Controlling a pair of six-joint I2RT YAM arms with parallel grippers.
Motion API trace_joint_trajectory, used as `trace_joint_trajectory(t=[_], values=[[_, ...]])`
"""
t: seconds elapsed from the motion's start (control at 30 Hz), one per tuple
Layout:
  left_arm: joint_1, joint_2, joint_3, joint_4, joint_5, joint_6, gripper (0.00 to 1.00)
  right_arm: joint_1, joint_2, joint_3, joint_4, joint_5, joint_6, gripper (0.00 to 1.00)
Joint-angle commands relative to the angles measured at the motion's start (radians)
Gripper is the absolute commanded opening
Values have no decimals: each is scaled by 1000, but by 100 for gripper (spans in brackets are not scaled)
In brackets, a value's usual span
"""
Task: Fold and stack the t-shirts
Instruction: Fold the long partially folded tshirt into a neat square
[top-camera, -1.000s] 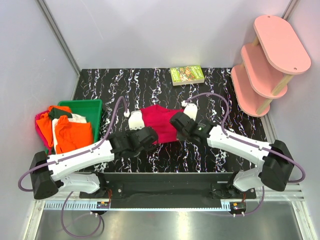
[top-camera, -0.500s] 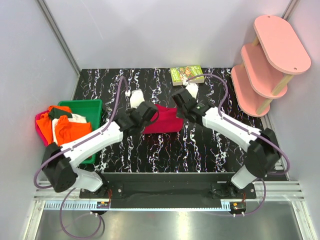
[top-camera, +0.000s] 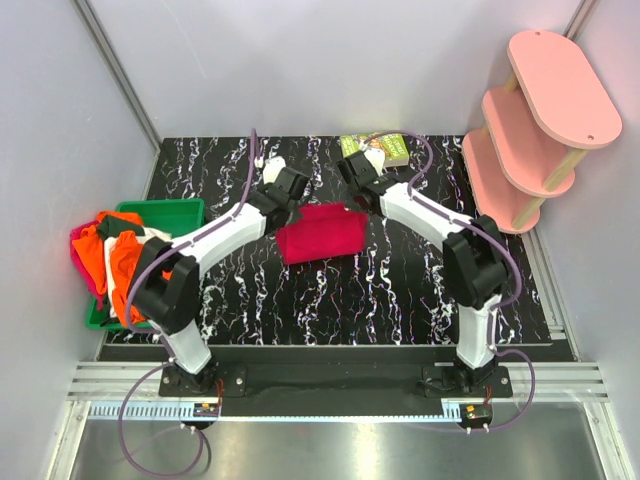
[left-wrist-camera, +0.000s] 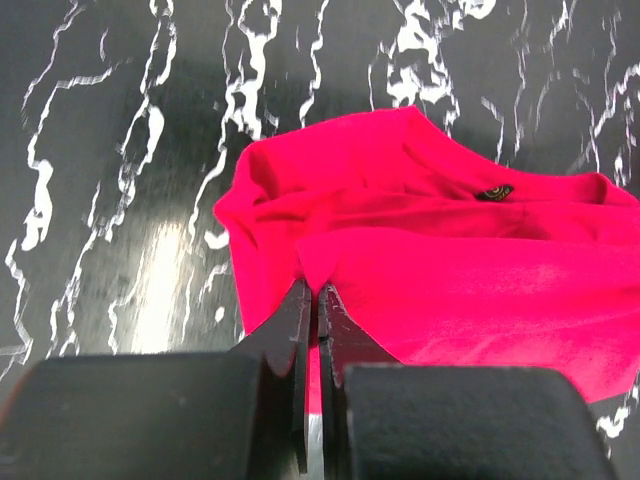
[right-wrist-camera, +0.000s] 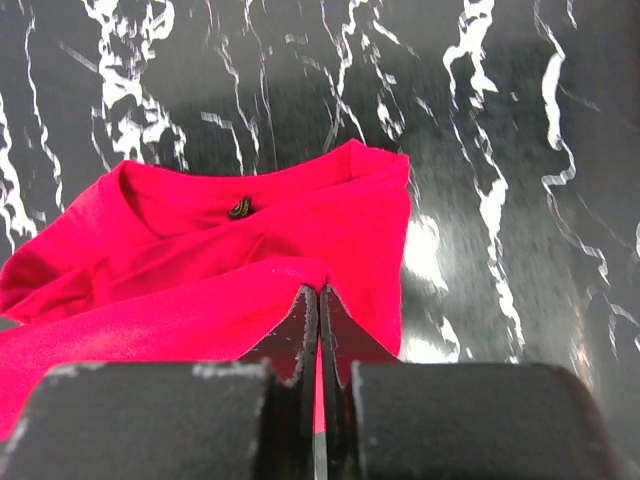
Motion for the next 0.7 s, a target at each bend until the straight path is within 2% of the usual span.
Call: trace_joint_trajectory(t=[0.0, 0.3, 0.4, 0.43, 0.47, 0.53, 0.57, 0.6, 0.67], values=[[70, 54, 77, 3, -5, 51, 0, -49, 79, 114, -2, 57, -48, 0], [119, 221, 168, 13, 48, 59, 0, -68, 234, 235, -2, 12, -71, 0], [128, 256, 197, 13, 54, 60, 8, -71, 272, 268, 3, -17, -88, 0], [130, 261, 206, 14, 47, 62, 14, -71, 295, 298, 3, -25, -107, 0], [130, 259, 217, 17, 41, 63, 30, -72, 303, 314, 3, -35, -117, 12], [131, 244, 218, 42, 38, 63, 53, -71, 302, 341, 4, -31, -118, 27], [130, 229, 208, 51, 38, 62, 72, -69, 297, 349, 6, -26, -121, 32], [130, 198, 200, 65, 39, 62, 78, -71, 288, 354, 6, -23, -126, 43], [130, 169, 182, 82, 45, 62, 85, -72, 253, 349, 9, -16, -132, 51]])
